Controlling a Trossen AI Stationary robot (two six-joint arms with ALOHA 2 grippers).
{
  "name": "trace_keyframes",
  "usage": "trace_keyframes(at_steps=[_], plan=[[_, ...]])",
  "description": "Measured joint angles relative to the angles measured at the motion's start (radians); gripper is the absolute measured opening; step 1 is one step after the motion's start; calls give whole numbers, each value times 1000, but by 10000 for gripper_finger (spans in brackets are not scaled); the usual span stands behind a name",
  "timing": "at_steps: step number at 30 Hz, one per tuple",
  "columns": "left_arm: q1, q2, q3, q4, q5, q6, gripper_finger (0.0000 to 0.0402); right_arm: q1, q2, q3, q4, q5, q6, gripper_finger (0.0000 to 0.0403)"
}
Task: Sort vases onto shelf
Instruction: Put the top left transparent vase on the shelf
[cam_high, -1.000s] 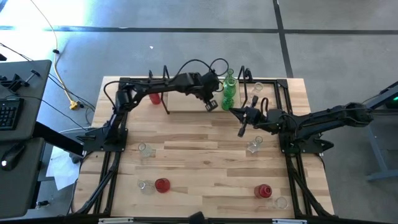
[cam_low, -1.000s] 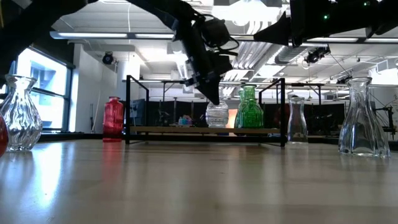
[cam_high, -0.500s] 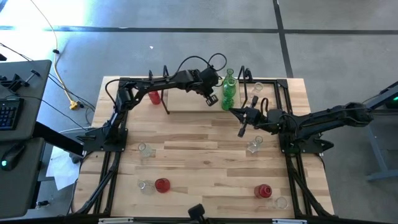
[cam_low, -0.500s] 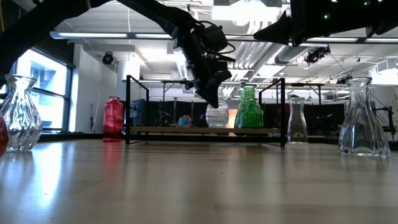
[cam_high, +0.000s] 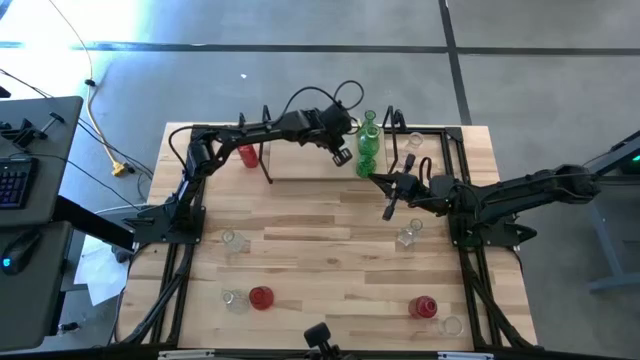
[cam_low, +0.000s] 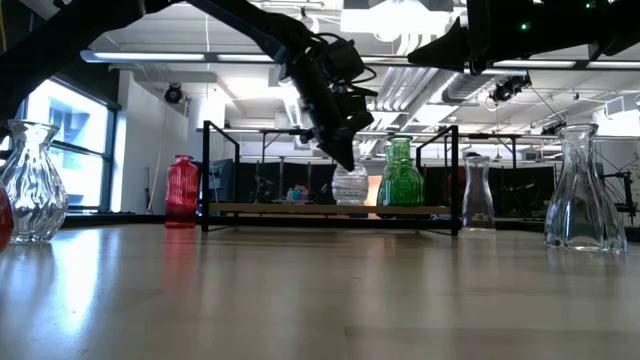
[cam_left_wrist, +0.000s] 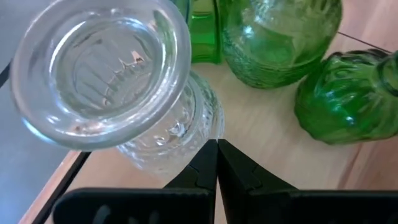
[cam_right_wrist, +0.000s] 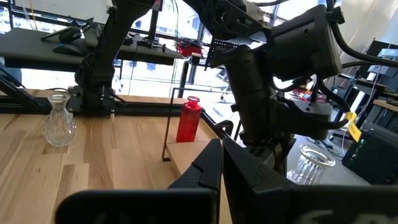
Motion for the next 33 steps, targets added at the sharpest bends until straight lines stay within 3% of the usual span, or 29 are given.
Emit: trace_keyframes(at_steps=[33], plan=[[25, -7, -1, 56, 18, 17, 0, 0, 0, 0, 0, 0, -2, 0]])
